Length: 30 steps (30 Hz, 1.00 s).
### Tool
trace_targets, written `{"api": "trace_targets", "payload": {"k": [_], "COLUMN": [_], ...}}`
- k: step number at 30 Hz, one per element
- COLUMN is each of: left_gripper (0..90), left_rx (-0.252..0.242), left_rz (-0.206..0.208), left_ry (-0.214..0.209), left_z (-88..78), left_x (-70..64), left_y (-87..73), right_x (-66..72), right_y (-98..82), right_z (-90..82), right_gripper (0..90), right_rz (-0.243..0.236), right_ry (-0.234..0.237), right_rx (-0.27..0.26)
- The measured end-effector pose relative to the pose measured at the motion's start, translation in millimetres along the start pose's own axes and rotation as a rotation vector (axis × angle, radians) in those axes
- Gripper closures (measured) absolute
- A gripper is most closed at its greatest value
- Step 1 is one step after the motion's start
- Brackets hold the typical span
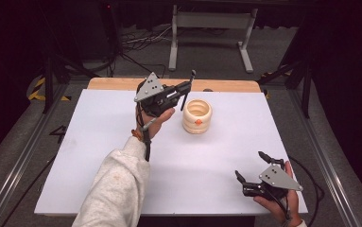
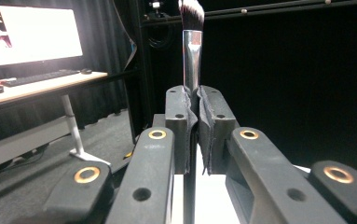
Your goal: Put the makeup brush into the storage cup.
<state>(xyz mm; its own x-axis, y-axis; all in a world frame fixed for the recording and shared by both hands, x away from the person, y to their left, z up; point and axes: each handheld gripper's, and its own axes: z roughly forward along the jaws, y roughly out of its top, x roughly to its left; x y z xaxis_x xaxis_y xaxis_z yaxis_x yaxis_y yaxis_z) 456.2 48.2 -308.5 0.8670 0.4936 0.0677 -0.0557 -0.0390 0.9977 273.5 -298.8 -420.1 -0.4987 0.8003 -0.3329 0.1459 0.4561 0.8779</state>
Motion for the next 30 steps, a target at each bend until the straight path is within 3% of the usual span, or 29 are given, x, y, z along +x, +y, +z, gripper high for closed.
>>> {"api": "trace_targets", "payload": {"k": [8,11,17,26,30], "left_gripper": [83.6,83.6,83.6,83.7,83.7], "left_rx": [0.008,-0.007,-0.006,0.006,0.013], "left_rz": [0.014,0.000,0.019,0.007,0.030], "left_ry": [-0.023,-0.034,-0.034,-0.036,-0.047], "left_z": [14.5,17.7,25.9,40.9,48.2], "left_x": [-0.3,2.1,3.0,5.1,3.8], "left_y": [1.2,2.4,5.1,1.4,1.1], "right_x": [0.0,0.0,-0.2,-1.2,-1.4], "right_y": [0.6,0.9,1.3,1.0,1.1], "right_z": [0.8,0.8,0.7,0.9,0.1], "right_gripper": [5.7,5.9,5.9,6.0,6.0], "right_rz": [-0.002,0.001,0.003,0.005,0.007], "right_ry": [0.005,0.002,0.002,0.002,0.000], "right_rx": [-0.004,-0.004,-0.007,-0.010,-0.013]}}
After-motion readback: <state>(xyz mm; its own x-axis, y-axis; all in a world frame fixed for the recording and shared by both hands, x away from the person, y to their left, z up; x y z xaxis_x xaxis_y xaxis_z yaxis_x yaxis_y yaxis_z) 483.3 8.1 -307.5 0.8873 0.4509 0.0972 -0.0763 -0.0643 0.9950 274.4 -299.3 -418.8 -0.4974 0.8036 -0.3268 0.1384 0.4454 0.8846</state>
